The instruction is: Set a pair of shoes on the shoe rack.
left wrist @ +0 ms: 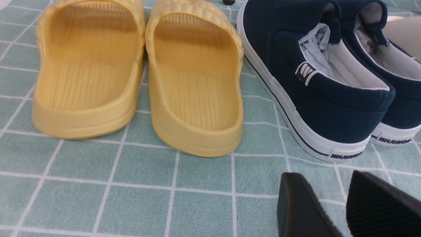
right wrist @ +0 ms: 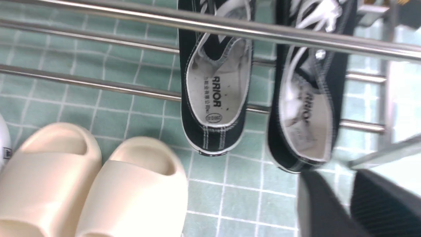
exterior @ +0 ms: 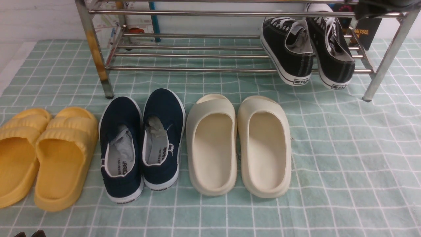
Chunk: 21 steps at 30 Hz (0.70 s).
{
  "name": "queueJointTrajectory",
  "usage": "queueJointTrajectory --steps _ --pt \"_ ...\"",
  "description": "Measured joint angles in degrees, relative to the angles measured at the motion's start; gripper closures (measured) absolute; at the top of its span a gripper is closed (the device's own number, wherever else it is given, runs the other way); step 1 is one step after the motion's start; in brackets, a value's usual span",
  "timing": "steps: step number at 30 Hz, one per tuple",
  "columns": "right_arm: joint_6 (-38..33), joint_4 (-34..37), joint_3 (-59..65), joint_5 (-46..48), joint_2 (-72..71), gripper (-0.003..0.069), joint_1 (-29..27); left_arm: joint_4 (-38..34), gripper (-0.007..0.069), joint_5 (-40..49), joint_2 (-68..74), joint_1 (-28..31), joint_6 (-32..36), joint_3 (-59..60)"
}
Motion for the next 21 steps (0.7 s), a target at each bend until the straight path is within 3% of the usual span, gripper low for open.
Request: queueJointTrajectory --steps 3,4,8,9,15,21 --pt "-0.5 -2.0 11.4 -7.5 -10.8 0.0659 0.0 0.0 0.0386 0.0 0.0 0.0 0.0 0.0" --pt "-0.5 -2.1 12.3 -8.8 -12.5 0.0661 0.0 0.0 0.0386 0.0 0.0 0.0 0.0 0.0" --pt "-0.5 -2.5 35.7 -24.8 -32.2 0.0662 0.0 0.0 0.0386 0.0 0.0 0.0 0.0 0.0" --pt "-0.5 -2.5 36.9 -24.8 -33.0 0.0662 0.0 0.0 0.0386 0.0 0.0 0.0 0.0 0.0" --pt "-0.7 -4.0 75.7 -51.7 -56.4 0.0662 0.0 0.0 0.0386 0.0 0.0 0.0 0.0 0.0" --pt "-0.7 -3.9 95.7 -67.7 -69.2 0.0659 0.0 0.0 0.0386 0.0 0.0 0.0 0.0 0.0"
